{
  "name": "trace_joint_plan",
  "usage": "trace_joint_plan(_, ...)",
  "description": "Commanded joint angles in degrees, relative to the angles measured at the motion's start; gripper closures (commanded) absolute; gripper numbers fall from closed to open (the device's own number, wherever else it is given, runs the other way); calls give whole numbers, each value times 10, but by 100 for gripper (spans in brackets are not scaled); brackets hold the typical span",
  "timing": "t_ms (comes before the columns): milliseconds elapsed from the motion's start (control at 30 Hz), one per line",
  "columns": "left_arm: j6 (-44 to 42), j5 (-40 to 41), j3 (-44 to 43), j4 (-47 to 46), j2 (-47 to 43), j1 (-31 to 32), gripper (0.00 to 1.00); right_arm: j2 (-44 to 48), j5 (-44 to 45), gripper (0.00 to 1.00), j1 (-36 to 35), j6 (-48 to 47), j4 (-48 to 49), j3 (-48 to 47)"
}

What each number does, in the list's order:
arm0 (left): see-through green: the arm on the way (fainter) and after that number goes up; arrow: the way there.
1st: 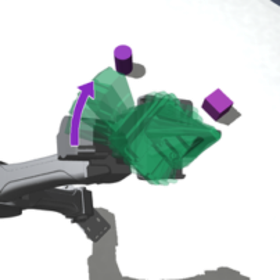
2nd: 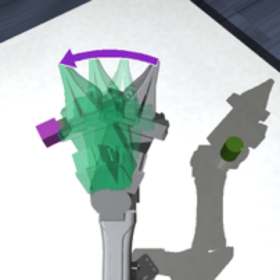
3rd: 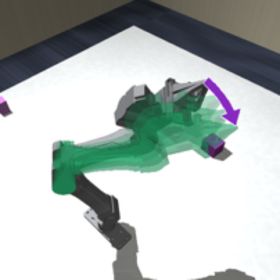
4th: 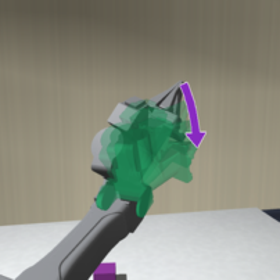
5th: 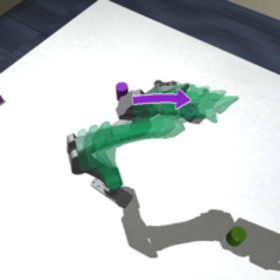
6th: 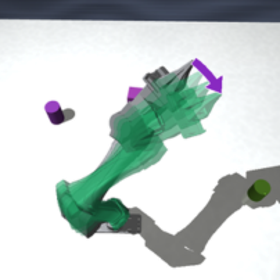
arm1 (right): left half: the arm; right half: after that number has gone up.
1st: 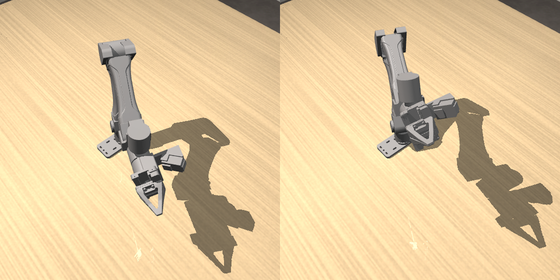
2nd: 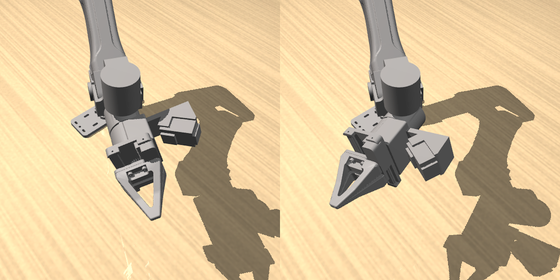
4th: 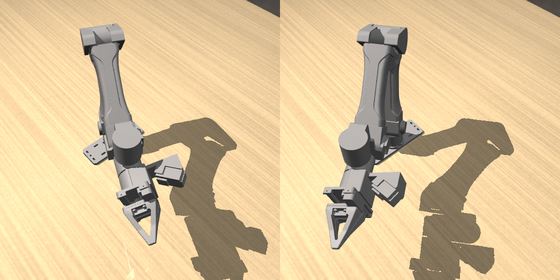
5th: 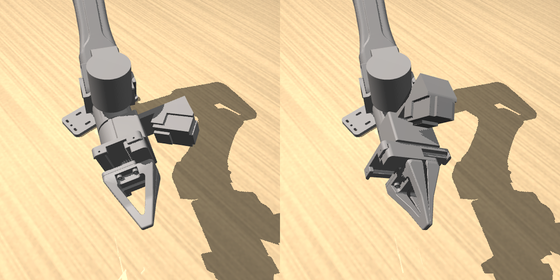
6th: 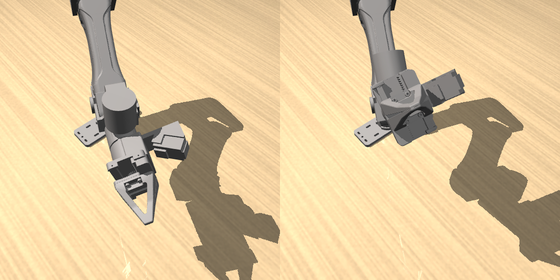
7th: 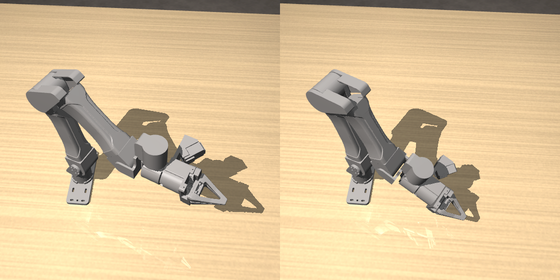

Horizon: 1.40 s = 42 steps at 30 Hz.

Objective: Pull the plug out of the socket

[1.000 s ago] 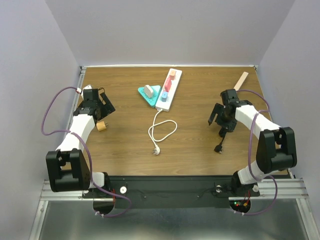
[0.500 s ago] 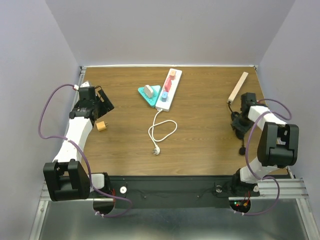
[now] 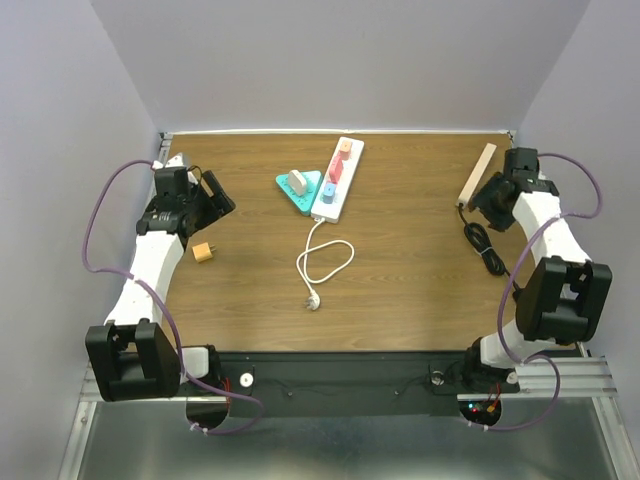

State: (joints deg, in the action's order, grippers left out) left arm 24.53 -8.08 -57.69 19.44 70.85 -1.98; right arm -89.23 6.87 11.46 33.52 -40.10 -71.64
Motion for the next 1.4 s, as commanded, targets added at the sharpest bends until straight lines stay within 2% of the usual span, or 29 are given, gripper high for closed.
trace_joint_plan(0, -1, -54, -29, -28, 3, 0, 14, 38, -182, 34, -101, -65, 18, -35)
trace_joint_plan(100, -2, -60, -35, -32, 6, -1, 14, 10, -205, 33, -183, -66, 31, -53)
trace_joint_plan(200, -3, -61, -36, -27, 5, -1, 14, -32, -223, 32, -231, -55, 83, -73)
trace_joint_plan(333, -3, -59, -32, -19, -7, 0, 14, -102, -245, 31, -254, -16, 144, -119)
trace_joint_plan(533, 0, -55, -25, -6, -24, -1, 14, -255, -234, 30, -299, -10, 149, -286)
trace_joint_plan(733, 3, -50, -21, 4, -41, -1, 14, -376, -160, 29, -351, -23, 87, -442)
trace_joint_plan(933, 5, -49, -15, 14, -49, -1, 14, -431, -54, 26, -403, -42, 38, -548)
trace_joint_plan(1233, -6, -41, -3, 31, -66, -1, 14, -530, 87, 25, -442, -20, -73, -675)
trace_joint_plan(1367, -13, -36, -1, 36, -70, 0, 14, -530, 151, 26, -463, -17, -93, -675)
